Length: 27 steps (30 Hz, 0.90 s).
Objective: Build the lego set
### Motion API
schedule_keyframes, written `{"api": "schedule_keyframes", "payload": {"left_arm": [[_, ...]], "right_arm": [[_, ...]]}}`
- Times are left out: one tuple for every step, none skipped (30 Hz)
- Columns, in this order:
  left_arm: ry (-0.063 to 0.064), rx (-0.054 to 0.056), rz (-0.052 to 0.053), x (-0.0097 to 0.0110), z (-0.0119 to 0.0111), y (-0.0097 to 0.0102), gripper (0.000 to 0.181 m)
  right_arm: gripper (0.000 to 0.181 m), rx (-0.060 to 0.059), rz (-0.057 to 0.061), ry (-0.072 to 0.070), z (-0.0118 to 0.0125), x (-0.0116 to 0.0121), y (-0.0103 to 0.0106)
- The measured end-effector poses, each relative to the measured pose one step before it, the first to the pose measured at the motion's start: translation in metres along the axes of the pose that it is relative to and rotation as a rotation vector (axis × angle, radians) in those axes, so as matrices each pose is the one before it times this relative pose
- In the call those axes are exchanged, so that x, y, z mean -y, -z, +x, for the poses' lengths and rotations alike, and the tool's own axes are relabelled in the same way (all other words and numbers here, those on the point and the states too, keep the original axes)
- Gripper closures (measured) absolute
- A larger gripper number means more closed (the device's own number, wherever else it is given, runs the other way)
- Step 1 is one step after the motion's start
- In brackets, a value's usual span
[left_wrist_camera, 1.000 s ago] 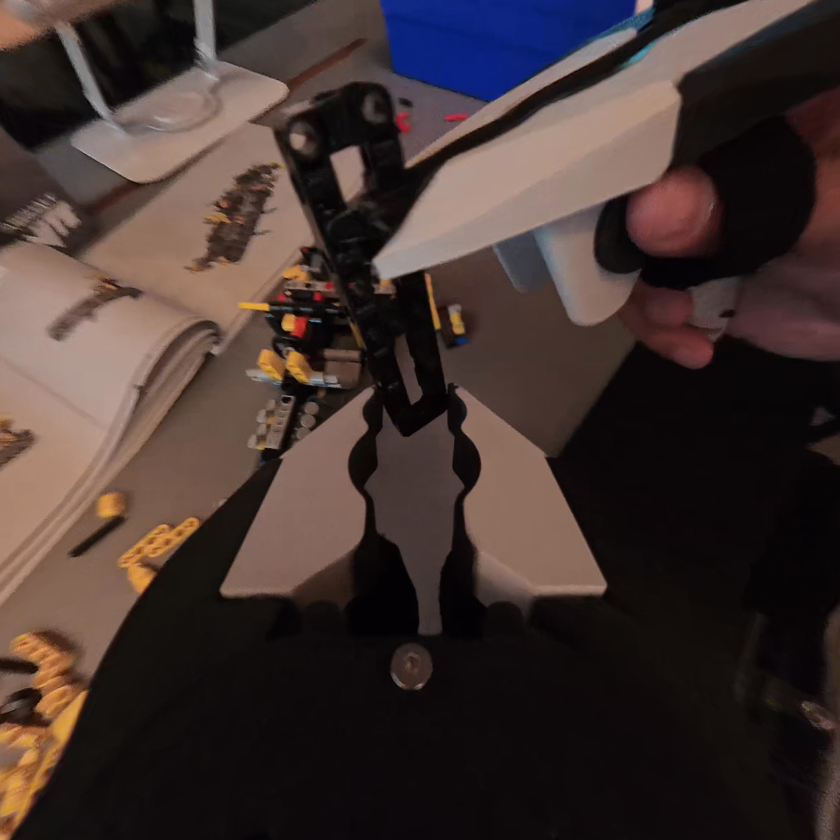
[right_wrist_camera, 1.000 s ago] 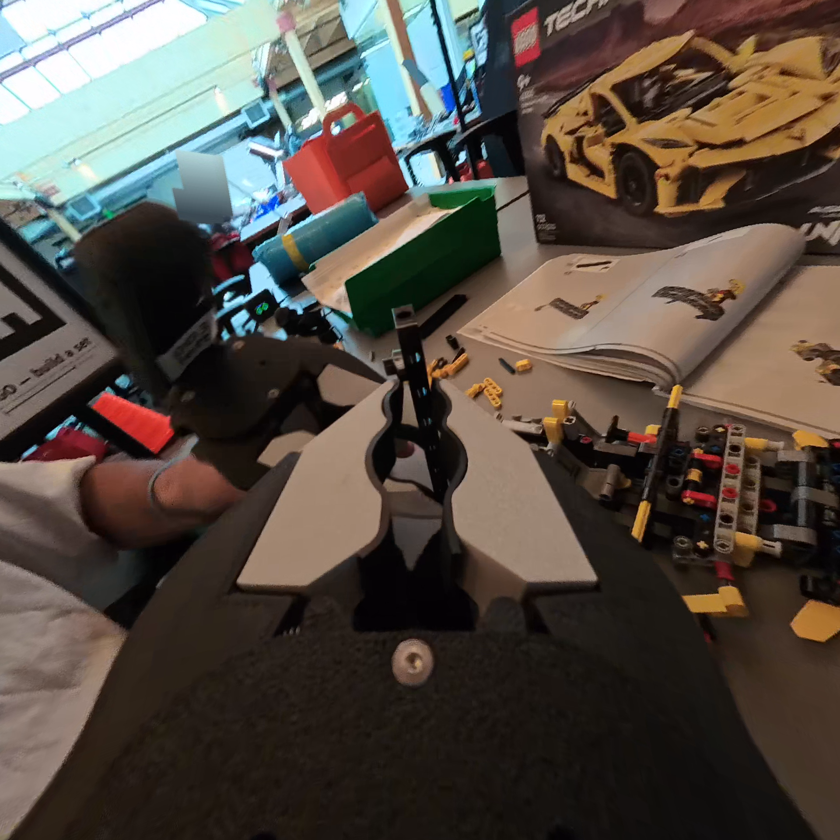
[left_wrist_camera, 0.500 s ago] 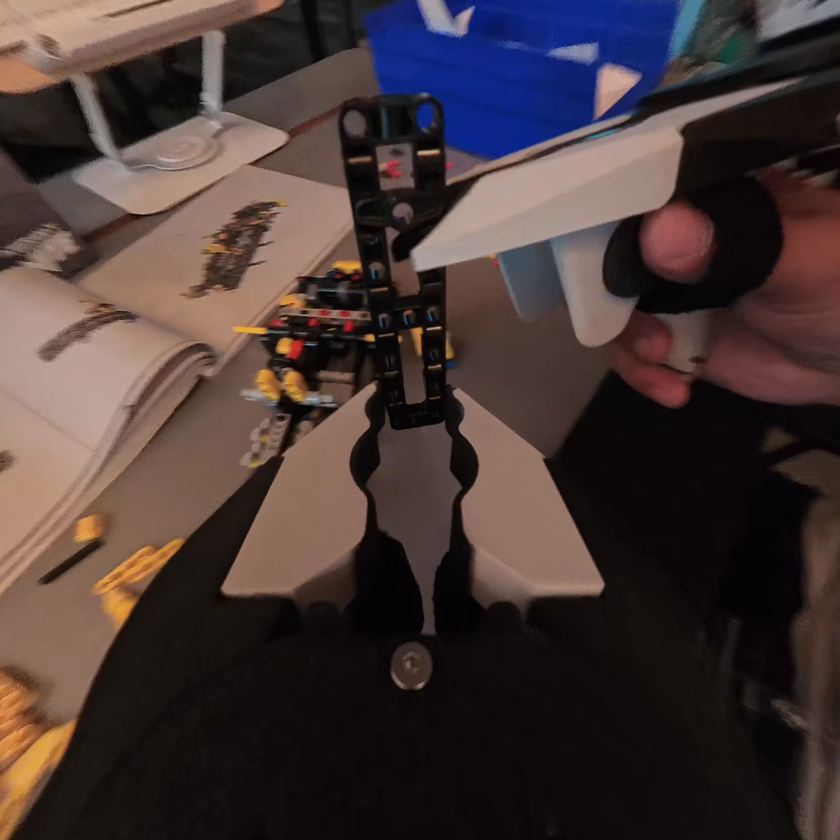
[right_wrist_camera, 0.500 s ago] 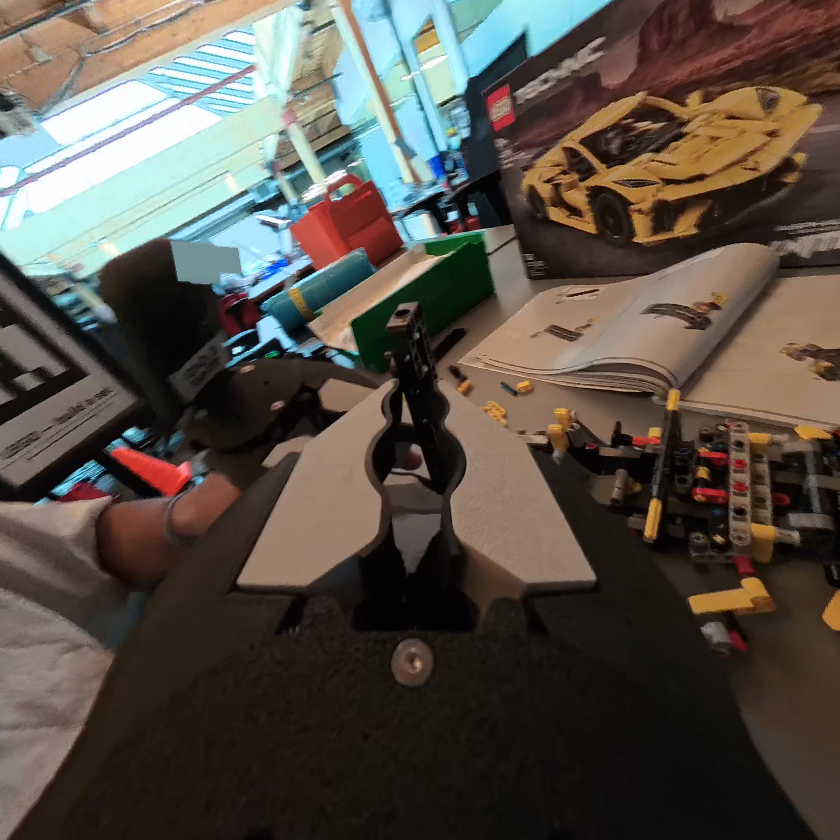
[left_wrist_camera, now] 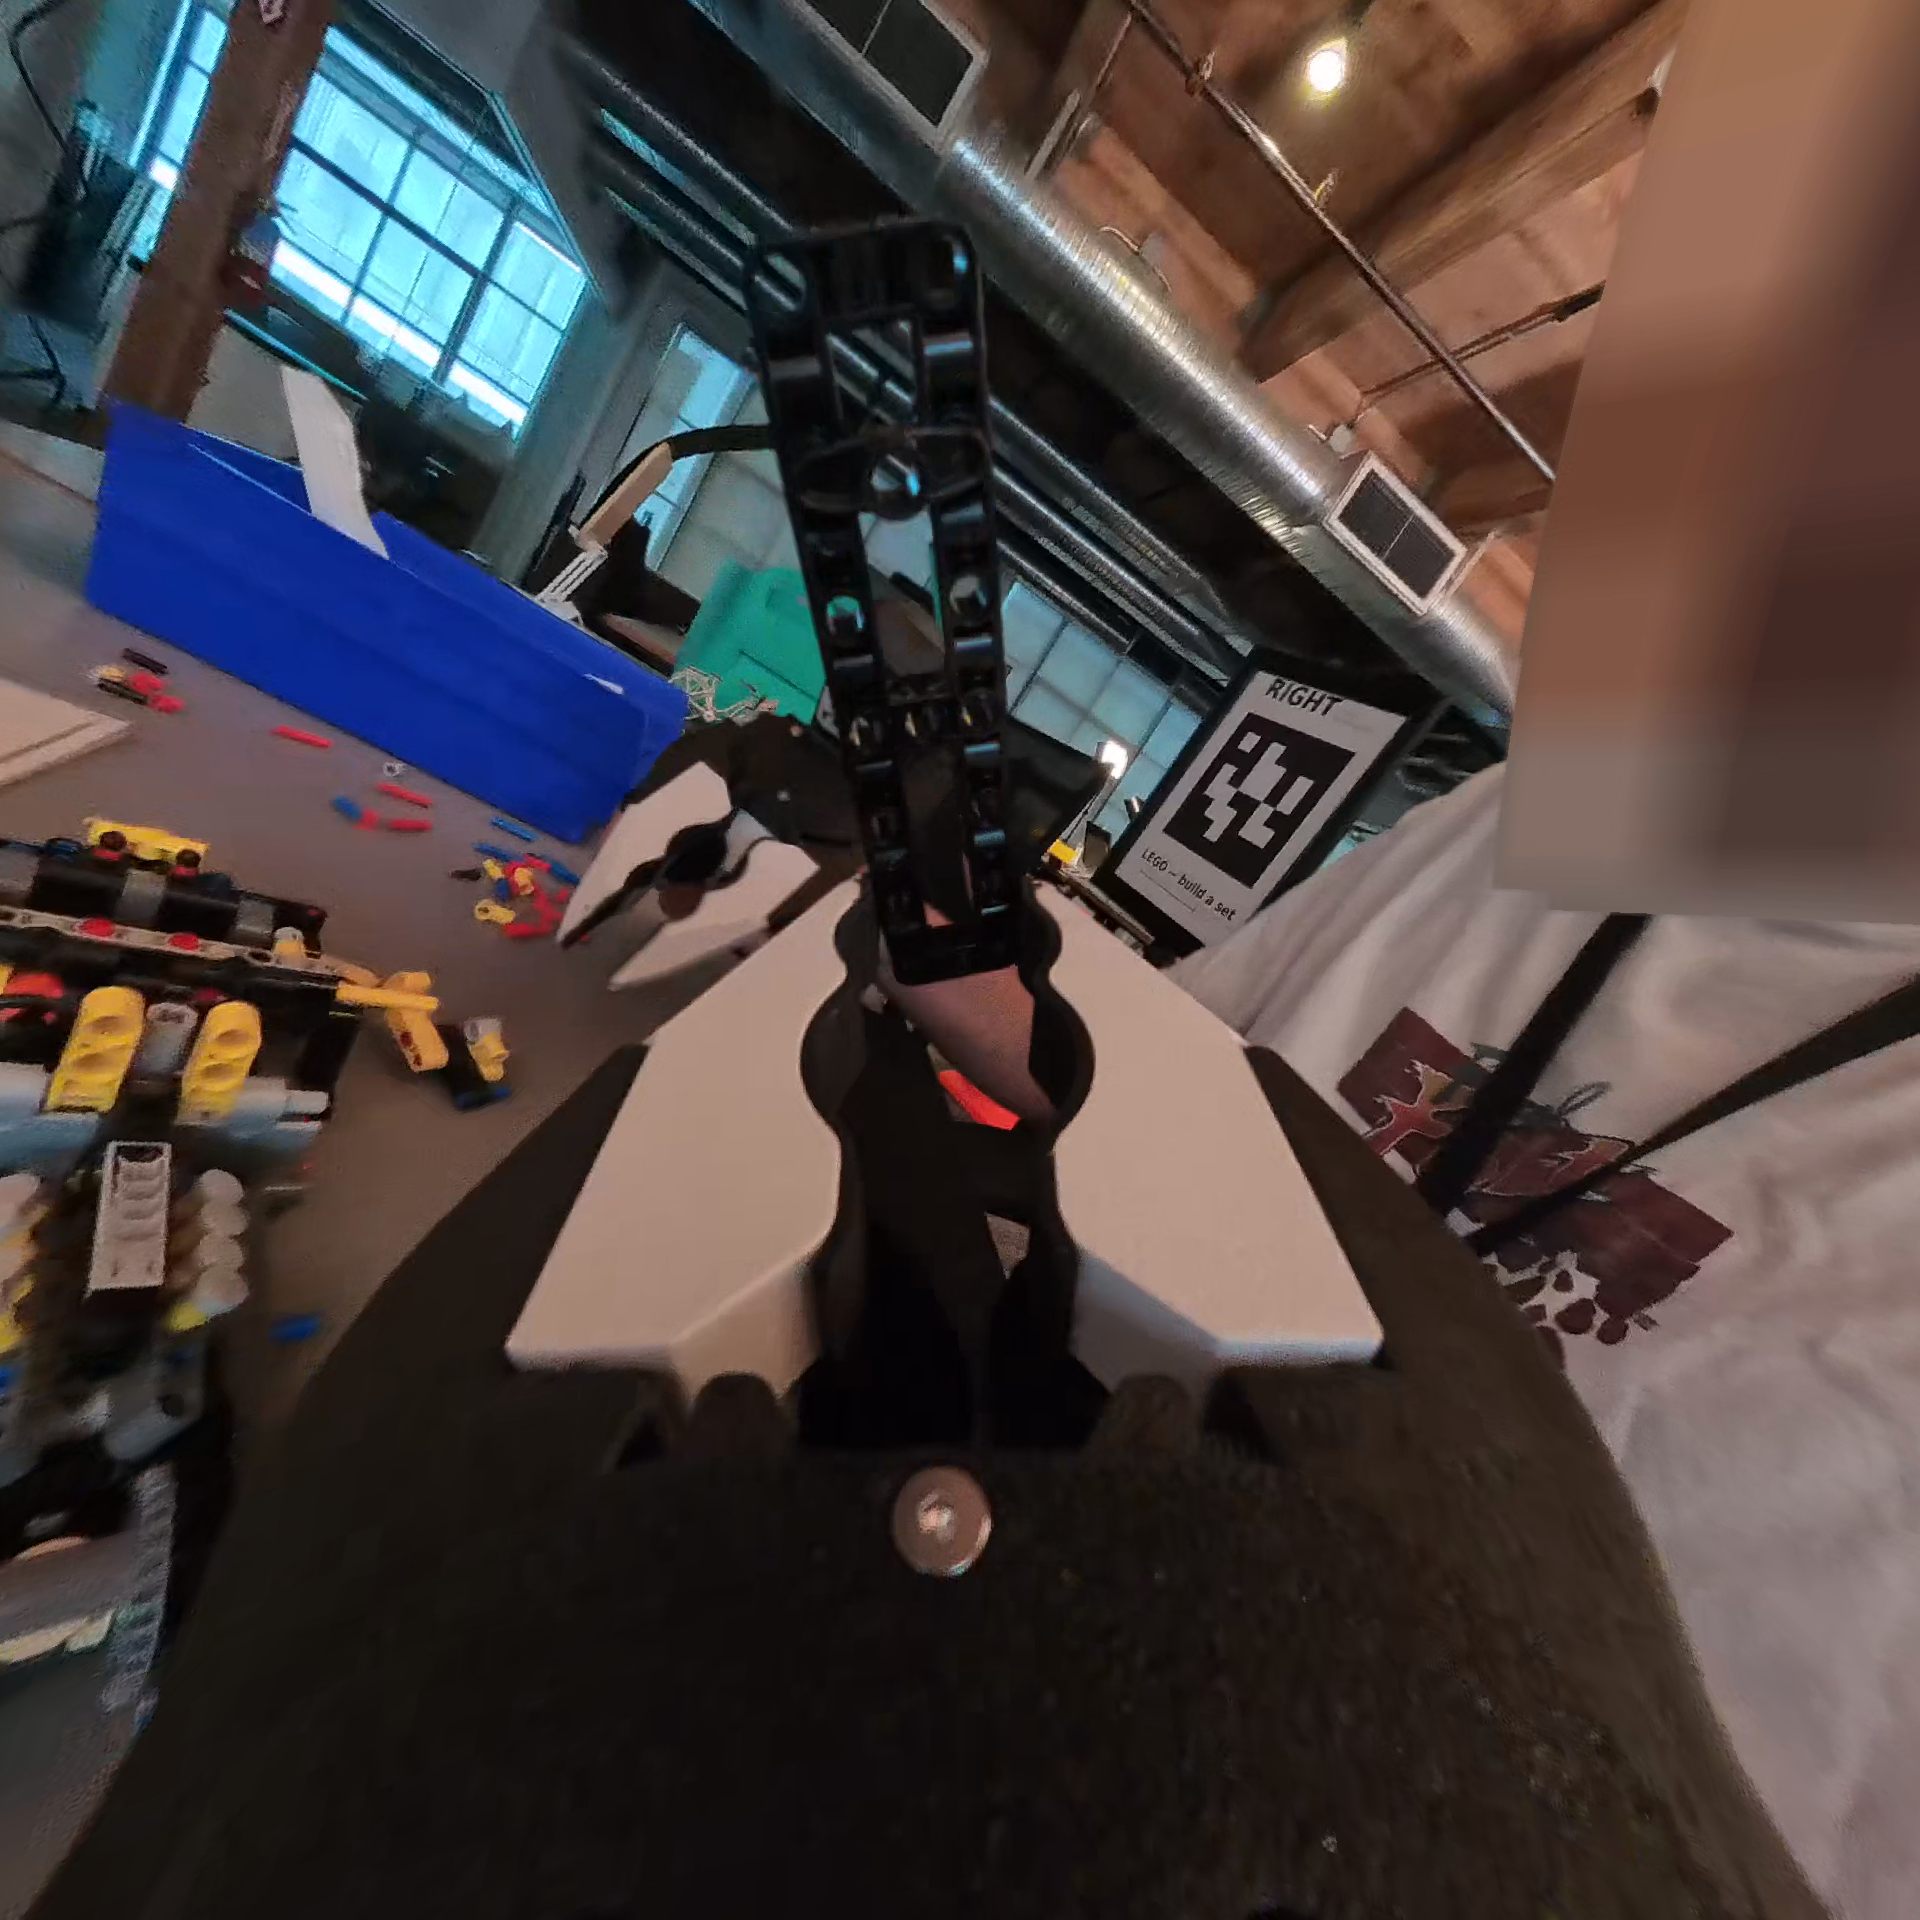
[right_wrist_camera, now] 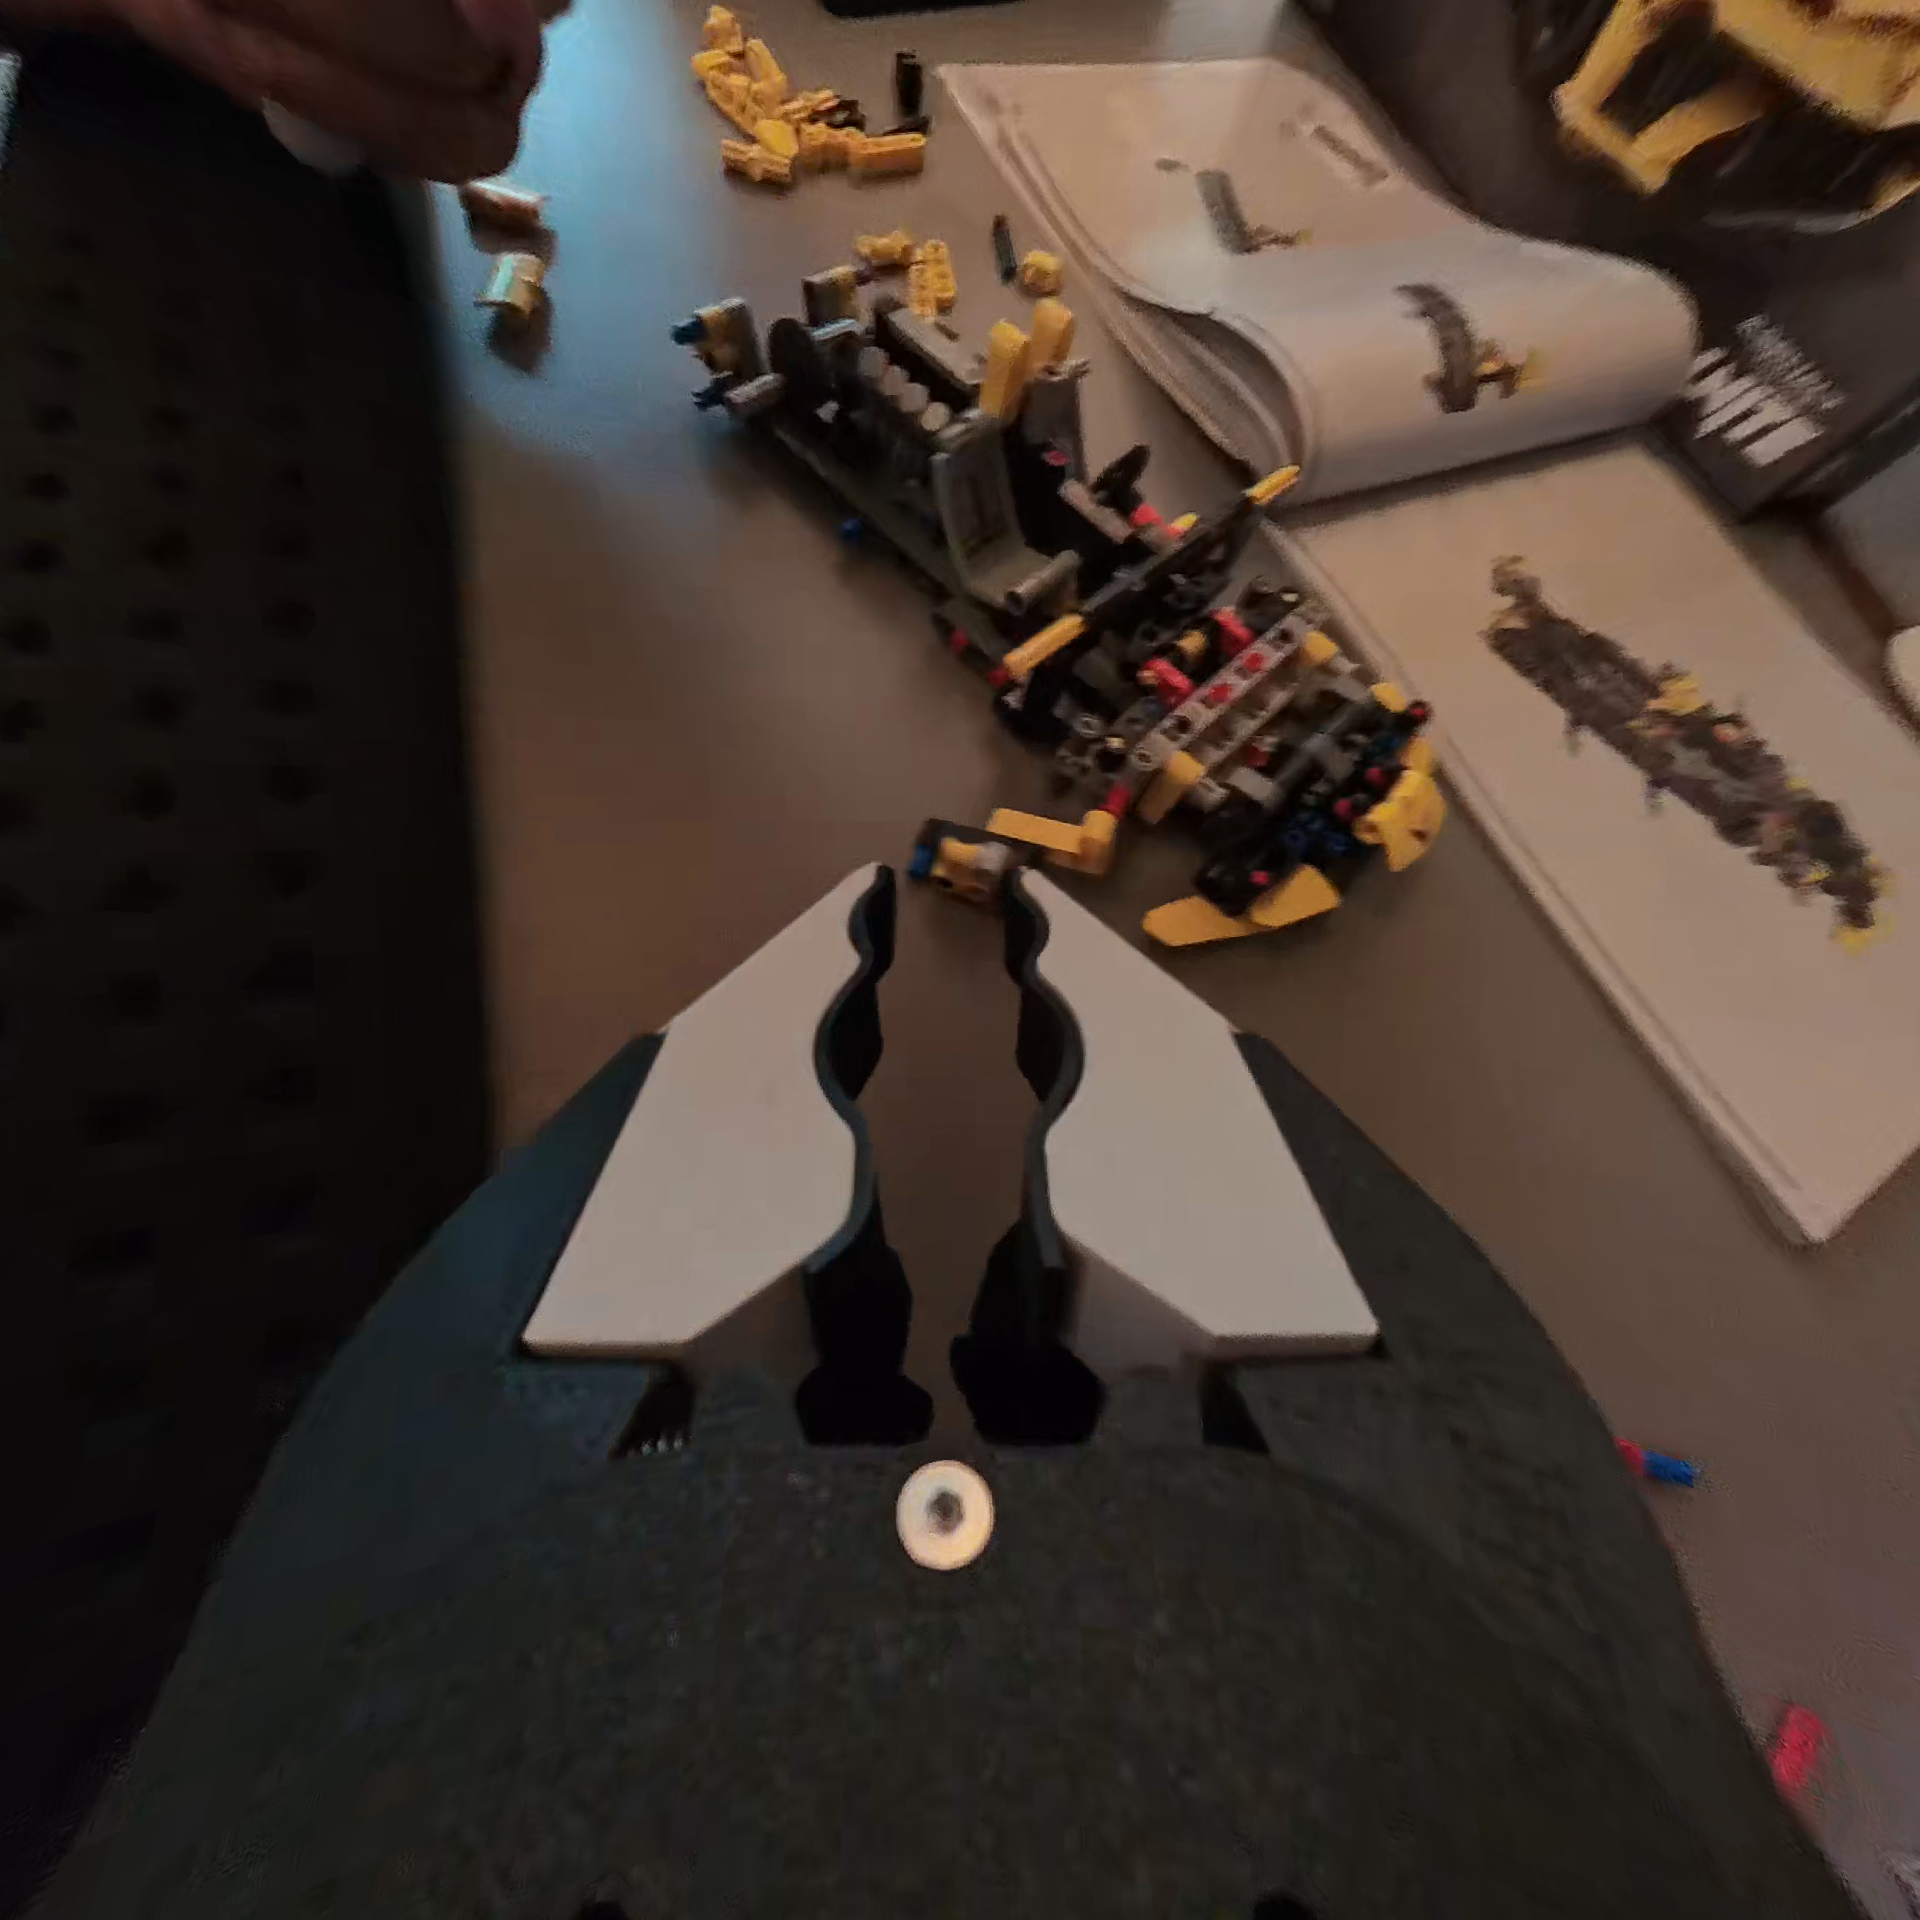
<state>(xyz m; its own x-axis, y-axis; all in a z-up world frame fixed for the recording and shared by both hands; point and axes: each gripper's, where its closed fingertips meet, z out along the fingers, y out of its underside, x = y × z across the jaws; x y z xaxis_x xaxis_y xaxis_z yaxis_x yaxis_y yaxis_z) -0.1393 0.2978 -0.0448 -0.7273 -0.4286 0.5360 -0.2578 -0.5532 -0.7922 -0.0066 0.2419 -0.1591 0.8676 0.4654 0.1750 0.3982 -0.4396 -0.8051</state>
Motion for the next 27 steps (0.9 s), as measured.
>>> {"api": "schedule_keyframes", "payload": {"left_arm": [[-0.0020,0.0018,-0.0071,-0.00177,-0.00036,0.00015,0.153],[0.0114,-0.0029,-0.0091,-0.00279,-0.00075,0.00007,0.154],[0.0195,-0.0065,-0.0048,-0.00223,-0.00046,-0.00020,0.154],[0.0122,-0.0014,-0.0032,-0.00170,-0.00073,-0.00037,0.153],[-0.0003,0.0056,-0.0060,-0.00144,-0.00118,-0.00056,0.153],[-0.0039,0.0046,-0.0066,-0.00105,-0.00067,-0.00052,0.153],[0.0001,-0.0019,-0.0051,-0.00085,0.00015,-0.00069,0.153],[0.0048,-0.0050,-0.0041,-0.00084,0.00013,-0.00056,0.153],[0.0068,-0.0020,-0.0040,-0.00093,-0.00052,-0.00054,0.153],[0.0051,0.0010,-0.0021,-0.00064,-0.00092,-0.00034,0.153],[0.0032,-0.0032,0.0003,0.00003,0.00011,-0.00018,0.153],[0.0023,-0.0044,-0.0003,0.00007,0.00039,-0.00012,0.153],[0.0000,0.0028,-0.0020,-0.00015,-0.00051,-0.00014,0.153],[-0.0026,0.0093,-0.0048,-0.00095,-0.00132,-0.00017,0.153],[-0.0023,0.0052,-0.0075,-0.00147,-0.00070,-0.00040,0.153],[-0.0014,-0.0026,-0.0045,-0.00093,0.00084,-0.00050,0.153],[-0.0031,-0.0028,-0.0007,-0.00022,0.00082,-0.00045,0.153],[-0.0028,0.0003,-0.0018,-0.00027,0.00013,-0.00032,0.153],[0.0009,0.0002,-0.0018,-0.00033,-0.00015,-0.00019,0.153],[0.0036,-0.0006,0.0019,0.00023,-0.00019,0.00014,0.154],[0.0031,-0.0008,0.0034,0.00048,-0.00015,0.00031,0.153],[0.0014,0.0002,0.0030,0.00042,-0.00003,0.00040,0.153],[-0.0001,0.0000,0.0030,0.00037,-0.00006,0.00033,0.154],[0.0000,-0.0016,0.0017,0.00024,0.00037,0.00022,0.153],[0.0002,-0.0013,-0.0011,-0.00031,0.00014,-0.00011,0.153],[-0.0011,0.0023,-0.0035,-0.00058,-0.00036,-0.00033,0.153],[-0.0031,0.0043,-0.0048,-0.00098,-0.00051,-0.00035,0.153]], "right_arm": [[0.165,-0.0311,0.0090,0.0164,0.00915,-0.00266,0.00097],[0.165,-0.0194,-0.0154,0.0014,0.00859,-0.00504,-0.00186],[0.164,0.0156,-0.0493,-0.0327,0.00398,-0.00857,-0.00522],[0.161,0.0459,-0.0659,-0.0507,-0.00151,-0.00861,-0.00713],[0.158,0.0384,-0.0537,-0.0766,-0.00195,-0.00548,-0.00680],[0.156,0.0212,-0.0240,-0.1042,-0.00120,-0.00163,-0.00505],[0.153,0.0060,0.0048,-0.1090,0.00057,0.00135,-0.00248],[0.152,0.0624,0.0414,-0.0631,-0.00892,0.00559,-0.00027],[0.151,0.0336,0.0482,-0.0448,-0.00553,0.00590,0.00025],[0.149,0.0017,0.0115,-0.0293,-0.00021,0.00122,-0.00052],[0.148,0.0076,-0.0207,-0.0037,-0.00081,-0.00306,-0.00175],[0.147,0.0049,-0.0218,0.0033,-0.00033,-0.00367,-0.00239],[0.146,-0.0011,-0.0108,-0.0040,0.00050,-0.00218,-0.00237],[0.145,0.0206,0.0030,-0.0088,-0.00325,0.00034,-0.00223],[0.144,0.0253,0.0141,-0.0144,-0.00453,0.00251,-0.00191],[0.144,0.0201,0.0130,-0.0125,-0.00457,0.00272,-0.00168],[0.144,0.0363,0.0049,-0.0063,-0.00829,0.00169,-0.00159],[0.146,0.0400,0.0009,-0.0001,-0.01019,0.00116,-0.00157],[0.148,0.0241,-0.0078,0.0091,-0.00868,-0.00039,-0.00153],[0.148,0.0158,-0.0219,0.0212,-0.00756,-0.00200,-0.00140],[0.148,0.0046,-0.0262,0.0375,-0.00541,-0.00194,-0.00041],[0.148,-0.0129,-0.0240,0.0564,-0.00132,-0.00100,0.00127],[0.148,-0.0445,-0.0158,0.0642,0.00562,-0.00004,0.00314],[0.148,-0.0472,-0.0013,0.0582,0.00877,0.00089,0.00347],[0.146,-0.0221,0.0065,0.0438,0.00716,0.00103,0.00177],[0.142,0.0066,0.0112,0.0277,0.00270,0.00189,0.00007],[0.139,0.0101,0.0119,0.0339,-0.00005,0.00208,-0.00074]]}}
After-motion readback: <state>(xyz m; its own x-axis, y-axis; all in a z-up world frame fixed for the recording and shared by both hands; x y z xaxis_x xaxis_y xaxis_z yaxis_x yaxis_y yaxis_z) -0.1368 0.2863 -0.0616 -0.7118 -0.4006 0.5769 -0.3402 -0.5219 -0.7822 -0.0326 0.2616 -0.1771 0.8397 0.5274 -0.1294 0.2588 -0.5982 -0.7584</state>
